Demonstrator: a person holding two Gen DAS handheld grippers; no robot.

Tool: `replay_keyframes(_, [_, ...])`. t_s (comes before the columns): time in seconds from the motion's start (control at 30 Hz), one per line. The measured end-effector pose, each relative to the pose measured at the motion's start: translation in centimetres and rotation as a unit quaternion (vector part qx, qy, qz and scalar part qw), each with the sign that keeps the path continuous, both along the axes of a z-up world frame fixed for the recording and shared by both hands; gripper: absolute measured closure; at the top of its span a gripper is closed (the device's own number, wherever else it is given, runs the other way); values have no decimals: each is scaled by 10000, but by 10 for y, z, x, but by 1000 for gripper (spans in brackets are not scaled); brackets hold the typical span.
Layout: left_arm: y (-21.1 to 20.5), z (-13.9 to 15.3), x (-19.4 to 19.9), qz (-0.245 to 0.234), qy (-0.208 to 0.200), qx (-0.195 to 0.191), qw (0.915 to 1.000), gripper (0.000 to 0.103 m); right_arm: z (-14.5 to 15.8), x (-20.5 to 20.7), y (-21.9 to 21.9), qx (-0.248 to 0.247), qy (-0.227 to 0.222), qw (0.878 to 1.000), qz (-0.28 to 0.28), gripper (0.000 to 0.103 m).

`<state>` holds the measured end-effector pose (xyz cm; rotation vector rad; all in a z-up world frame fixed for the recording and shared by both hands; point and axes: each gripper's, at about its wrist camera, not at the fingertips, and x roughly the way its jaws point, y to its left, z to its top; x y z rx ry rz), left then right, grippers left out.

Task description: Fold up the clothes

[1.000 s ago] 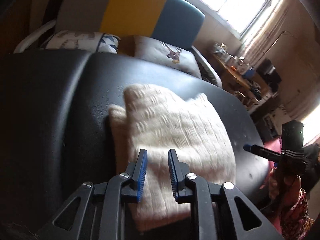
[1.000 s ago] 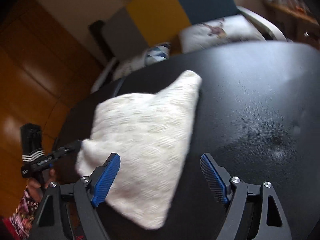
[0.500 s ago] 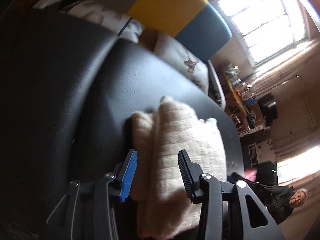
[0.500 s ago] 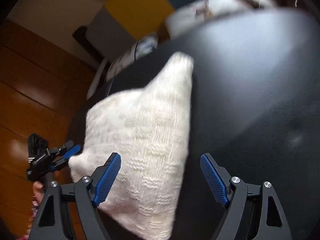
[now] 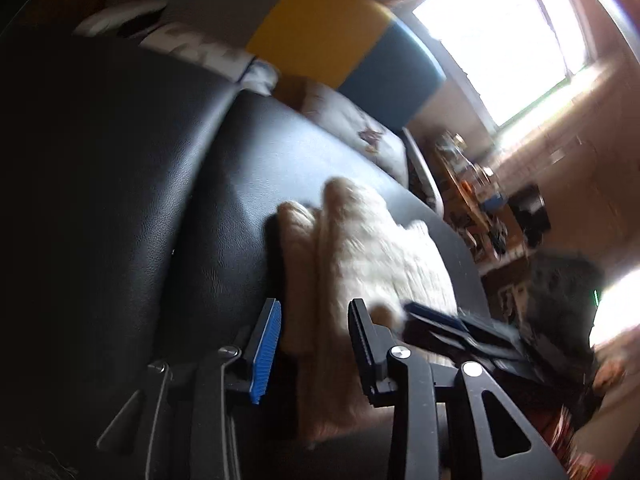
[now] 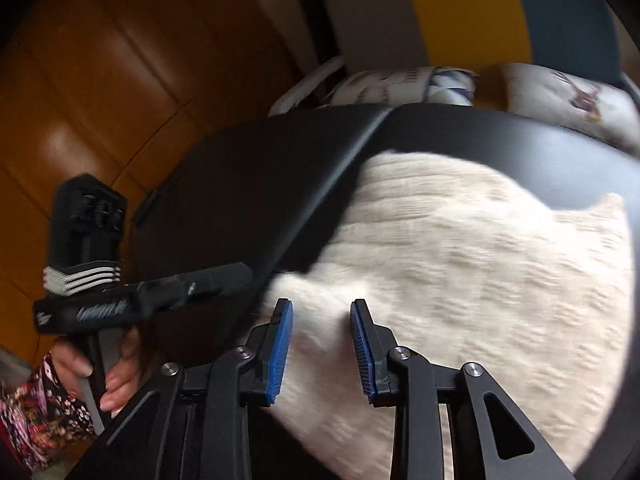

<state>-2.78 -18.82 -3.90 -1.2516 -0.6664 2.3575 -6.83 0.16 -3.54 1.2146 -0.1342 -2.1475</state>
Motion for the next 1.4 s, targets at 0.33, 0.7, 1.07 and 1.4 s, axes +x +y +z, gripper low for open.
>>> replay_keyframes(0.33, [37,-17,21,-1448,375,-29,9887,67,7,-24,1,-330,-388,9986,-152,72])
replay_keyframes(0.7, [43,-38,33,-2106,510,-335,9757,98,-8,-21,-43,743,-763,9931,499,96])
replay_keyframes(1.07, [35,-53,66,-2414,973,-592,9637,97,-37,-22,-49,496,-1132,9922,192,103])
replay_keyframes(1.4, [22,-52,53,-2254,664,-250,9717,93,-26,27,-65,937,-460,9911,822,99])
